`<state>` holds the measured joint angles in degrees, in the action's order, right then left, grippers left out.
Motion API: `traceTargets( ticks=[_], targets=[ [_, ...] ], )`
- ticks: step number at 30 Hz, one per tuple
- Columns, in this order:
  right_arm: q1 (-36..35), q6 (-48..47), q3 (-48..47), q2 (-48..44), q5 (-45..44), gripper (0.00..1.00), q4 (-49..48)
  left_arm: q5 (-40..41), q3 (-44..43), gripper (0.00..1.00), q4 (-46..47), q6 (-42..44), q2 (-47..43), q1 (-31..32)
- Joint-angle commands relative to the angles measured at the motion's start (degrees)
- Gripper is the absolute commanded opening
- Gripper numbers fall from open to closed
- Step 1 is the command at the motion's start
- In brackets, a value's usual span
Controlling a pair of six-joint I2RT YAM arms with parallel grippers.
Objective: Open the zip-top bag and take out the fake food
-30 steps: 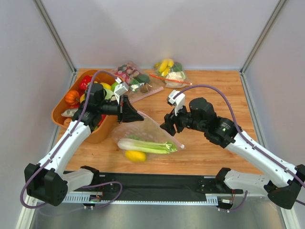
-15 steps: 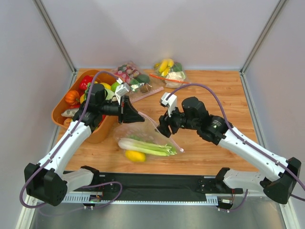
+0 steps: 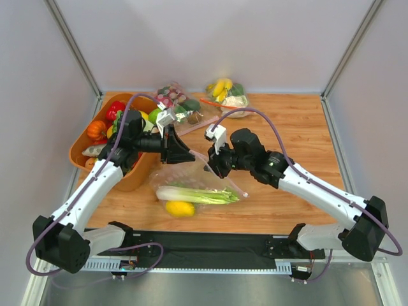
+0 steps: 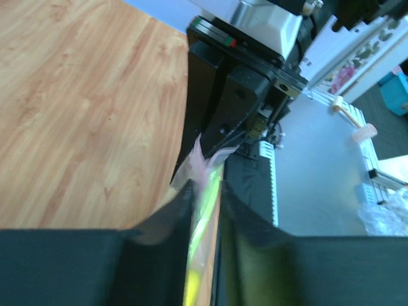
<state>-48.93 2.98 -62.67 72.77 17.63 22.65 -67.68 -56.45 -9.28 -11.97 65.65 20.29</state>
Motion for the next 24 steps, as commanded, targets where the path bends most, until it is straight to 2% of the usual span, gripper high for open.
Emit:
traceTargets(
  ticks=[1,5,10,12,16,21,24],
  targets=[
    [0.2,0.6,-3.2,-1.9,-7.8,0.0,-1.5,4.4,-5.2,0.36,-1.2,2.6,1.4,0.3],
    [1.7,1.1,-6.4,-3.6,-15.0,0.0,3.2,11.4,-8.9,0.42,-4.3,3.9,1.5,0.3],
    [4.7,2.3,-9.2,-5.2,-17.1,0.0,5.7,16.1,-10.1,0.47,-3.3,1.3,-1.4,0.5],
    [5.6,2.9,-10.0,-5.2,-17.3,0.0,6.3,17.8,-11.6,0.48,-6.5,1.3,-1.6,1.3],
    [5.8,4.2,-10.3,-4.9,-16.8,0.0,6.0,24.6,-14.7,0.49,-12.1,0.0,-1.8,8.7],
    [5.8,7.6,-12.1,-5.0,-23.8,0.0,7.7,30.2,-14.2,0.52,-8.0,-8.3,-0.1,15.6],
    [5.8,8.6,-12.7,-6.2,-23.9,0.0,7.8,32.3,-12.2,0.53,-2.9,-13.3,1.2,16.0]
  ],
)
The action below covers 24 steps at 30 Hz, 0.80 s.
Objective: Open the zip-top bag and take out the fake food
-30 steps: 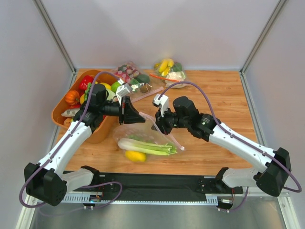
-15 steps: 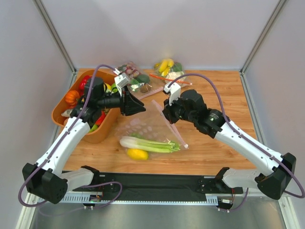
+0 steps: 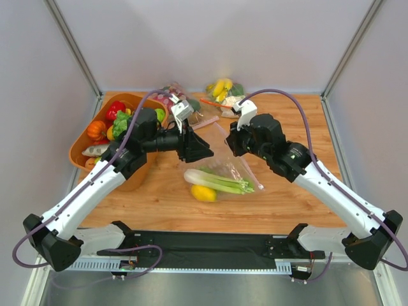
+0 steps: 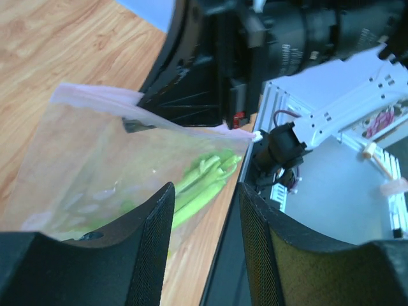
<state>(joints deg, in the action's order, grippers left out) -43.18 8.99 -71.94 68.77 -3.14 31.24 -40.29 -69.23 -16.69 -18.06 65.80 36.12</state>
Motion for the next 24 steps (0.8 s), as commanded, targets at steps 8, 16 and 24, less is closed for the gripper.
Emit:
traceTargets(
  ticks=[8,16,24],
  targets=[
    [0.0,6.2,0.6,-5.8,5.2,0.0,-4.2,11.0,4.4,0.56,15.9,-16.9,3.0,0.2],
    [-0.3,9.0,3.3,-6.6,7.8,0.0,-6.0,9.5,7.2,0.63,28.1,-23.6,3.7,0.3],
    [-1.4,11.0,4.9,-5.9,11.7,0.0,-9.7,9.0,7.0,0.65,28.9,-24.7,4.6,0.7]
  ],
)
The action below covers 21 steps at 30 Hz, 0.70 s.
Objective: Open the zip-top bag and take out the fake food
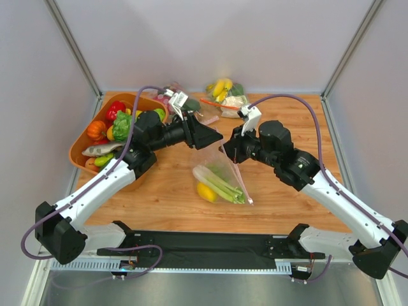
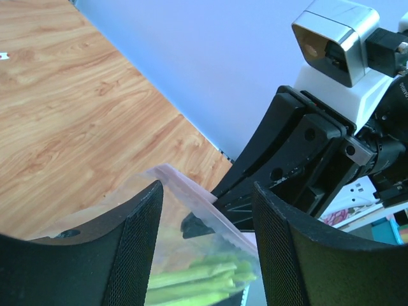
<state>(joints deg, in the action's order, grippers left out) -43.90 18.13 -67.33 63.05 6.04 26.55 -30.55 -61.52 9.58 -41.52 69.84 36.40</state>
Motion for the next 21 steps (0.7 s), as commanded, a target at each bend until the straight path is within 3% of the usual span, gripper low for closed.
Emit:
traceTargets(
  ticks=[1,9,21],
  targets=[
    [-0.7,1.7,0.2,-0.1,2.3,0.0,-5.0,-0.5,-0.8,0.65,1.2,-0.7,0.6,0.5],
    [-1.0,1.5,0.2,0.2,1.6,0.0,-4.7,-1.3,-2.1,0.65,-5.6,2.3,1.2,1.5],
    [-0.9,1.4,0.1,0.6,1.0,0.0,-4.4,-2.3,0.6,0.61,-7.6,4.9,-1.2,1.6]
  ],
)
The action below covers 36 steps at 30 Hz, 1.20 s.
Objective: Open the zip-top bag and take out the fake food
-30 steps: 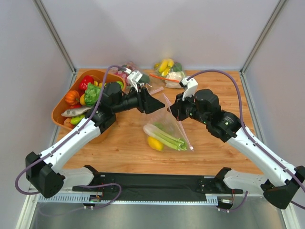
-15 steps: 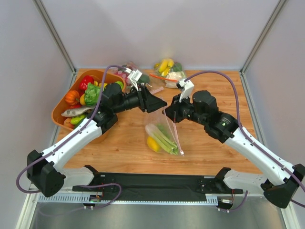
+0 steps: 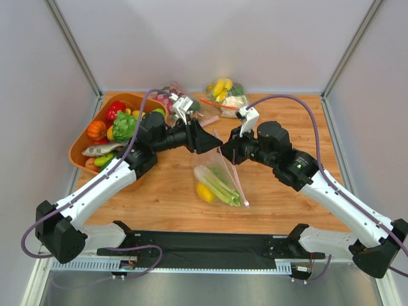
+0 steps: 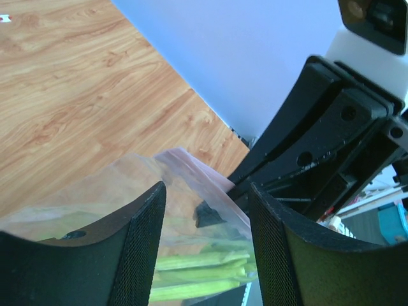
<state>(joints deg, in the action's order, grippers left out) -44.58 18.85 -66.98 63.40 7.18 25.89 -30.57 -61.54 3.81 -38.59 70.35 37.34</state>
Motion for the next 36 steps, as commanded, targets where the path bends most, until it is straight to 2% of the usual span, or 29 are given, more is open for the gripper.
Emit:
traceTargets(
  ticks=[1,7,12,15,19,22,24,29,36],
  targets=[
    [-0.3,0.7,-0.3,0.2,-0.2,0.0,-3.7,-2.3,0.8,0.61,-1.9,2.1,-2.0,0.7],
    [-0.3,0.7,-0.3,0.2,-0.2,0.0,-3.7,-1.7,1.7,0.61,-2.6,3.6,-3.4,0.7],
    [-0.2,0.7,-0.5,0.5,0.1,0.0,-3.5,-1.6,1.0,0.57,-3.5,3.7,-2.2,0.7],
    [-0.3,0.6,-0.7,0.6,0.0,0.0,-3.1,-1.4,0.4,0.44,-3.6,3.7,-1.4,0.7],
    [-0.4,0.7,-1.7,0.9,-1.2,0.0,-1.9,-0.5,-0.7,0.2,-5.7,4.3,-0.7,0.7],
    [-0.5,0.3,-3.8,2.0,-3.7,0.0,0.9,0.4,-1.7,0.07,-7.6,5.4,-0.8,0.7],
    [-0.6,0.0,-5.1,2.8,-5.5,0.0,3.3,1.4,-3.1,0.01,-10.9,6.7,-1.0,0.7],
    [-0.7,0.1,-14.1,6.2,-14.8,0.0,9.6,3.1,-10.9,0.0,-21.1,11.8,0.8,0.5],
    [-1.5,-0.1,-26.9,12.5,-25.4,0.0,17.1,-2.3,-24.2,0.0,-31.2,16.8,8.2,-0.8]
  ],
)
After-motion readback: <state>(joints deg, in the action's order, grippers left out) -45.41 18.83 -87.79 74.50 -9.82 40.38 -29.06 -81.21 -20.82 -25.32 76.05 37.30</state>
